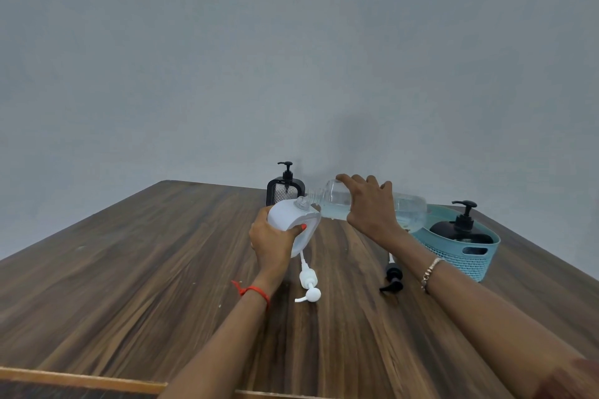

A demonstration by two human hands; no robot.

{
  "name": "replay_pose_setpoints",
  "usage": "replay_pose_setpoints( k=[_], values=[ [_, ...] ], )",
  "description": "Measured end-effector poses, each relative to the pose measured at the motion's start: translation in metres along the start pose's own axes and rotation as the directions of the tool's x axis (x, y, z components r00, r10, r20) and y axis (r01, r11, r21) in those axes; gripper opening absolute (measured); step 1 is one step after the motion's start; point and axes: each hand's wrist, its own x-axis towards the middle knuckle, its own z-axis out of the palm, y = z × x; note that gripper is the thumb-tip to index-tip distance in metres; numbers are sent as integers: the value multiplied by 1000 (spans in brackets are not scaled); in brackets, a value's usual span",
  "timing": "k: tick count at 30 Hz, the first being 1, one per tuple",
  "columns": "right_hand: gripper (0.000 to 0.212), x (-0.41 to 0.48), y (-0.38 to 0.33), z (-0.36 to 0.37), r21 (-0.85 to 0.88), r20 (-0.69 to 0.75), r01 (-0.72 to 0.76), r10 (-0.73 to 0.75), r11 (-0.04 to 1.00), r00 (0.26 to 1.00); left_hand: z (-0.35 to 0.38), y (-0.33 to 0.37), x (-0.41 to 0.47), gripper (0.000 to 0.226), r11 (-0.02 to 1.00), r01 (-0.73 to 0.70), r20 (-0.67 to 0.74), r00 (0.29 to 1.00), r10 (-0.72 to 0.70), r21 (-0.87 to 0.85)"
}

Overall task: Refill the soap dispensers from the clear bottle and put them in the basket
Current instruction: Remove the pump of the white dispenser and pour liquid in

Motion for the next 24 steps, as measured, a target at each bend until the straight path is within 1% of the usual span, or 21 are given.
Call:
replay_pose_setpoints(
  k=[13, 24],
  values=[
    [67, 0, -3, -1, 8, 10, -8, 8, 1000, 1000, -3, 1, -1, 49, 1000, 17, -17, 1000, -17, -20],
    [68, -2, -5, -2, 8, 0, -6, 6, 1000, 1000, -5, 0, -2, 54, 1000, 26, -19, 999, -26, -9]
  ],
)
